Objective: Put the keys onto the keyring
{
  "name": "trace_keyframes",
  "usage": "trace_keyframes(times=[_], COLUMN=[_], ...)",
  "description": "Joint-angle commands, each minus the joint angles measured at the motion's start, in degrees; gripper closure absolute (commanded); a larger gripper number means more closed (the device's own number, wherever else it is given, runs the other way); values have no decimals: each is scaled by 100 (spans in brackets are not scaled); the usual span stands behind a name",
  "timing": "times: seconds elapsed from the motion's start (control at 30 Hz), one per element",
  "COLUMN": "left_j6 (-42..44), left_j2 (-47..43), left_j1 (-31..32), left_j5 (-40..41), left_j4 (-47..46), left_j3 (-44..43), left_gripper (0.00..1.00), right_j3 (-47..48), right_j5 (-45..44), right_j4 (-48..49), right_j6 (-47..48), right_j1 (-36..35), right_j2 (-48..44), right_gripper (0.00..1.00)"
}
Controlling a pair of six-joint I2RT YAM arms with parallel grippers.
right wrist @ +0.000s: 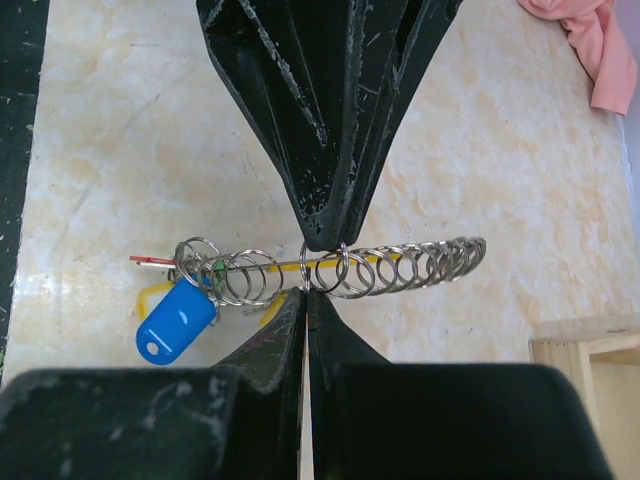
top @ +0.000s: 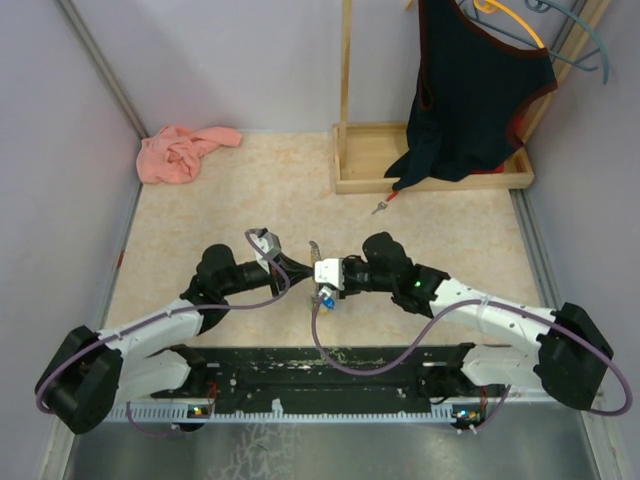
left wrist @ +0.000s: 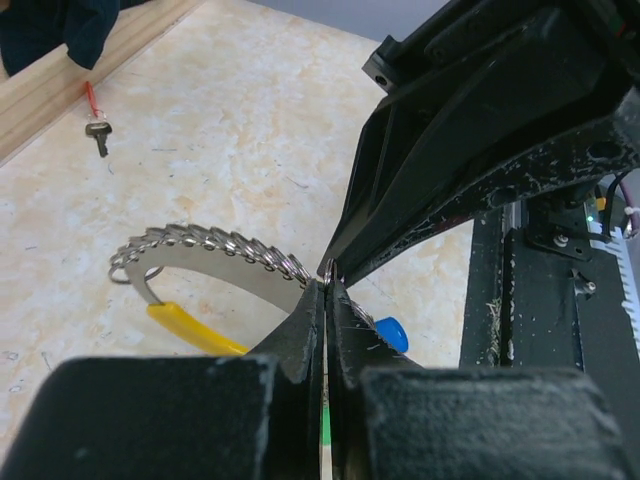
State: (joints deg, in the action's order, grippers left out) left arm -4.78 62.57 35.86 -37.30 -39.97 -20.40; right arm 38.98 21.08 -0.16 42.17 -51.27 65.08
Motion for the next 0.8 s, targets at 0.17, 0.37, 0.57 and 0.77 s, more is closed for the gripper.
trace_keyframes(times=[0.17, 0.37, 0.57, 0.77], left_j6=[-123, -194, -264, -439], left_j2=[-235, 45, 400, 1006], left_j1=[-17, -17, -25, -77], left_j5=[946, 1217, 1602, 2144], left_j4=[-505, -503, -523, -573], left_j3=[194, 264, 214, -28], left_gripper=[100, 100, 100, 100], right_j3=[-356, -526, -674, -808], right_j5=[-17, -303, -643, -1066], right_j4=[1335, 1840, 2113, 2037], right_j6=[-633, -1152, -1726, -2827], right_j1=[-45, -18, 97, 570], right_j2=[121, 330, 215, -48], right_gripper=[100, 100, 75, 58])
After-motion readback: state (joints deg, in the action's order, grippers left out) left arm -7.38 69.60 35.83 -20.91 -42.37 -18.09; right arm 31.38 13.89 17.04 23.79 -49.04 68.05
